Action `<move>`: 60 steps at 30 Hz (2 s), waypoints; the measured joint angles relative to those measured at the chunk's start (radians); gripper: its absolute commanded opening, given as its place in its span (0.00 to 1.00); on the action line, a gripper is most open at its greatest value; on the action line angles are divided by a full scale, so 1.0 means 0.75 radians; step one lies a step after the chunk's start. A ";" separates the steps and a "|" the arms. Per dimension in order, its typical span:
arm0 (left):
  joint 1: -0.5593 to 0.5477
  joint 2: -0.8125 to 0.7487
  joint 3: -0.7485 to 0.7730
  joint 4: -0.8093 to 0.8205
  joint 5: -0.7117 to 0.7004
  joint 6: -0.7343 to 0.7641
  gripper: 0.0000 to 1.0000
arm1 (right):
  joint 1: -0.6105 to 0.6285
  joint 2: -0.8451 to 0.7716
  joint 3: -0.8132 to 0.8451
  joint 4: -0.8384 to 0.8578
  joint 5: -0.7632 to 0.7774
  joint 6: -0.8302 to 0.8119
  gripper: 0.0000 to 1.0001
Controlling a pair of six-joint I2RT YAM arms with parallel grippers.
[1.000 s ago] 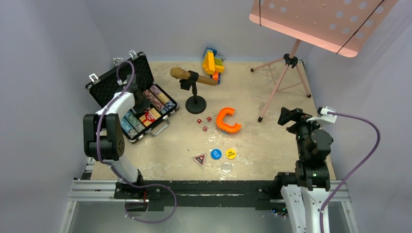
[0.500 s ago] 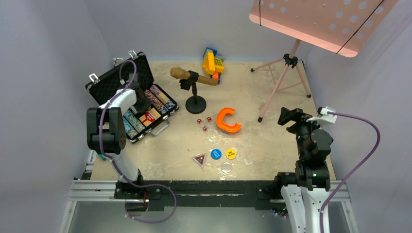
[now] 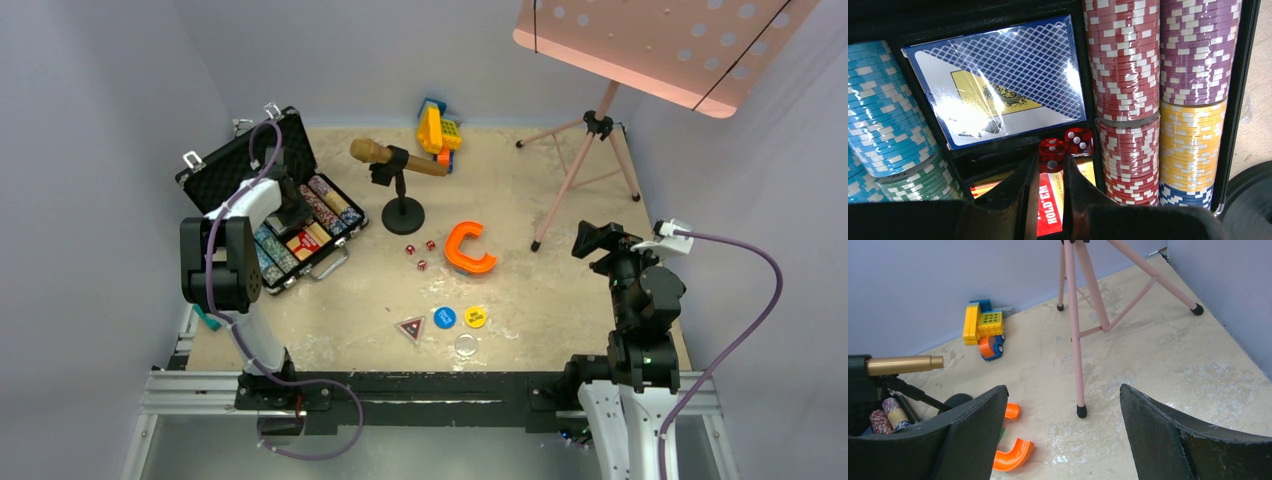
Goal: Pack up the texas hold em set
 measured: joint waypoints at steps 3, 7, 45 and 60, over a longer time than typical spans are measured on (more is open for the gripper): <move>0.000 0.000 0.002 -0.003 -0.001 0.000 0.08 | 0.000 0.000 0.000 0.000 0.001 0.000 0.87; 0.000 0.001 0.003 -0.004 -0.001 -0.001 0.21 | 0.000 0.000 0.000 0.000 0.001 0.000 0.87; -0.045 -0.173 -0.035 0.041 -0.081 0.039 0.49 | 0.000 0.000 0.000 0.000 0.000 0.000 0.87; -0.422 -0.675 -0.255 0.084 -0.071 0.130 0.63 | 0.000 -0.011 0.000 -0.001 -0.001 -0.001 0.87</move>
